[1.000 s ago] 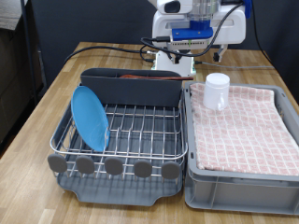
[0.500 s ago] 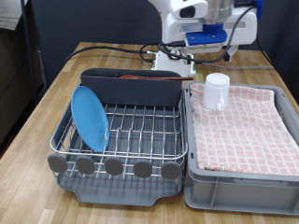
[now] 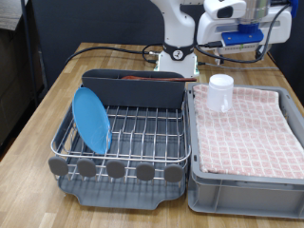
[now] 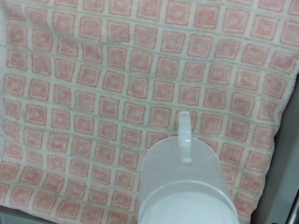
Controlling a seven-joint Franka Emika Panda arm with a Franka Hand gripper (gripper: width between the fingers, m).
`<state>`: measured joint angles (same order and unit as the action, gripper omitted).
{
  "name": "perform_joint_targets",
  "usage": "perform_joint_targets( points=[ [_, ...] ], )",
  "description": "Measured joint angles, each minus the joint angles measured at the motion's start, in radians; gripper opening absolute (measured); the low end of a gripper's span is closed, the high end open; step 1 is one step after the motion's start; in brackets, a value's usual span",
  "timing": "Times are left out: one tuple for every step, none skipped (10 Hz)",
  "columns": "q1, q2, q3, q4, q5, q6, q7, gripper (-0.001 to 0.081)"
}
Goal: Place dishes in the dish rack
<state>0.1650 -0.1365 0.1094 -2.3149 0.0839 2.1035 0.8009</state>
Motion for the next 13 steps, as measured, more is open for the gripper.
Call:
perform_joint_targets(
  points=[
    [0.001,0.0,0.013,-0.002,-0.004,-0.003,0.01,0.0802],
    [0.001,0.001,0.022,-0.005,-0.011,-0.005,0.013,0.0802],
    [0.001,0.004,0.028,-0.008,-0.032,-0.005,0.014,0.0802],
    [0.001,0.009,0.034,-0.012,-0.058,-0.006,0.011,0.0802],
    [0.001,0.016,0.038,-0.019,-0.088,-0.009,-0.001,0.0802],
    [0.001,0.025,0.039,-0.027,-0.099,-0.011,-0.016,0.0802],
    [0.001,0.037,0.039,-0.034,-0.1,-0.012,-0.034,0.0802],
    [0.001,0.052,0.039,-0.041,-0.094,-0.012,-0.063,0.0802],
    [0.001,0.068,0.037,-0.042,-0.09,-0.012,-0.09,0.0802],
    [0.0,0.068,0.037,-0.042,-0.091,-0.01,-0.083,0.0802],
    [0.001,0.07,0.038,-0.039,-0.091,-0.01,-0.081,0.0802],
    [0.001,0.079,0.041,-0.03,-0.091,-0.009,-0.081,0.0802],
    [0.001,0.097,0.046,-0.017,-0.091,-0.01,-0.076,0.0802]
  ],
)
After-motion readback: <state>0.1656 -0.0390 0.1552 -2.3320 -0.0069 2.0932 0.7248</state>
